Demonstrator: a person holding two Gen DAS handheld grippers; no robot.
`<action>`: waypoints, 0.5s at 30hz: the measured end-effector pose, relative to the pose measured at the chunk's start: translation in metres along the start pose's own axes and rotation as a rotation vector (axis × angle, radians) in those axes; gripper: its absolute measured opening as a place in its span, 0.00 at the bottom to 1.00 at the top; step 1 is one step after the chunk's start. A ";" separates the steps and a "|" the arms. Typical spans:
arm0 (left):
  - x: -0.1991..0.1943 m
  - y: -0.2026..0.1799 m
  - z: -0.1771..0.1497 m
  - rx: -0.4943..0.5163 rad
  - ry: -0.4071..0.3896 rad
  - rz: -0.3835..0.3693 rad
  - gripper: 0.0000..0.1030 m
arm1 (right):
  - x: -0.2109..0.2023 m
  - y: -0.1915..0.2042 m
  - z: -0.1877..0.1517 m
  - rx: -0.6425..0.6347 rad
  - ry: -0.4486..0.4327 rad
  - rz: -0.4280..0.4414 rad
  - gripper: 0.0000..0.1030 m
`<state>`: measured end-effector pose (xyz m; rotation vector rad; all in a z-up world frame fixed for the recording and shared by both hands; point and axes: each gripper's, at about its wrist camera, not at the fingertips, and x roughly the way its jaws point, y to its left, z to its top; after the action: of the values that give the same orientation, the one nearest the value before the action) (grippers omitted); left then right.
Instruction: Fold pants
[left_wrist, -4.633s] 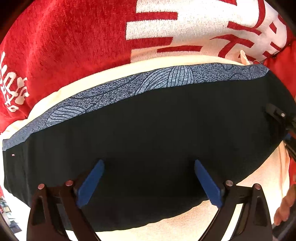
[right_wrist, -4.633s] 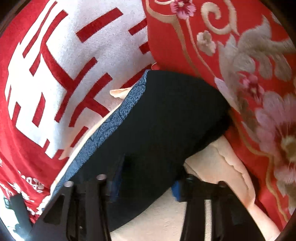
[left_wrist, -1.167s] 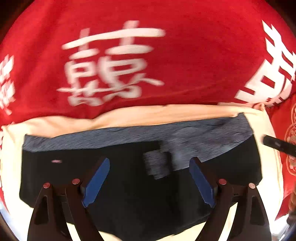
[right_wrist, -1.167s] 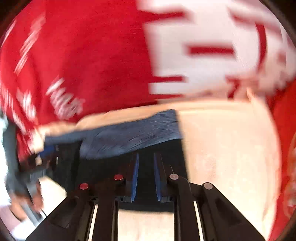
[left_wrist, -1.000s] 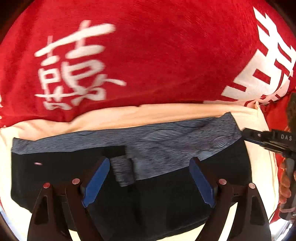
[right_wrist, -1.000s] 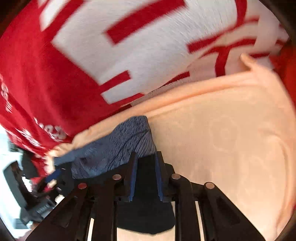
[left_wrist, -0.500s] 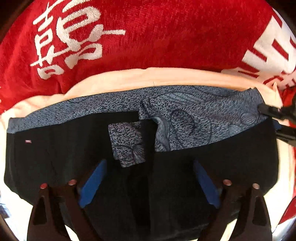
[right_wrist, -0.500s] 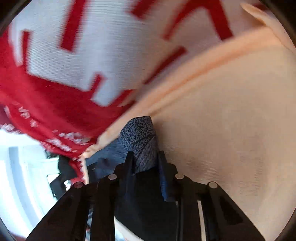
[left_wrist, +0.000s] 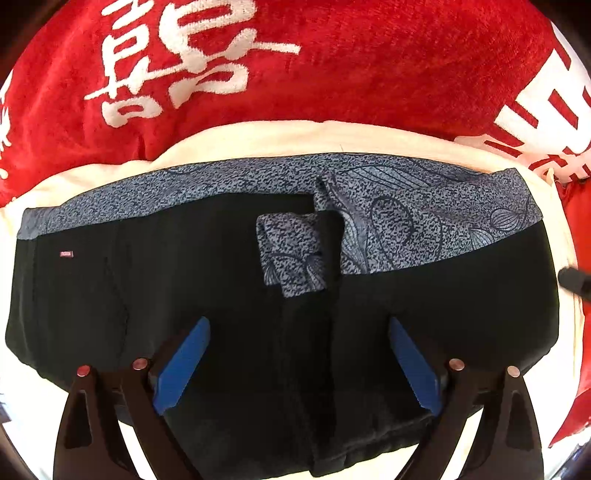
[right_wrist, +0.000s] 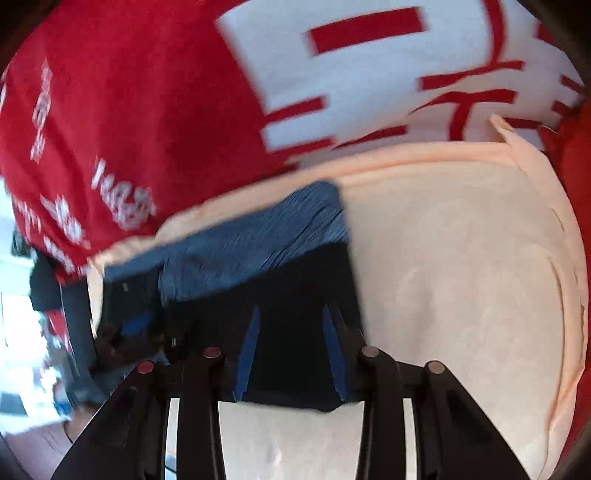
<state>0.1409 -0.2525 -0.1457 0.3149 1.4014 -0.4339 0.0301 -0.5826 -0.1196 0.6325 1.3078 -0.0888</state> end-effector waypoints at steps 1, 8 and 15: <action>-0.001 0.002 -0.001 0.000 0.000 -0.001 0.95 | 0.003 0.007 -0.002 -0.017 0.010 -0.004 0.38; -0.015 0.019 -0.011 -0.015 -0.006 0.006 0.95 | 0.037 0.033 -0.020 -0.114 0.053 -0.141 0.38; -0.052 0.039 -0.030 -0.037 -0.010 0.009 0.94 | 0.038 0.041 -0.020 -0.105 0.062 -0.169 0.40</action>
<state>0.1269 -0.1990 -0.1008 0.2886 1.3959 -0.4008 0.0394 -0.5283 -0.1414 0.4379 1.4153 -0.1386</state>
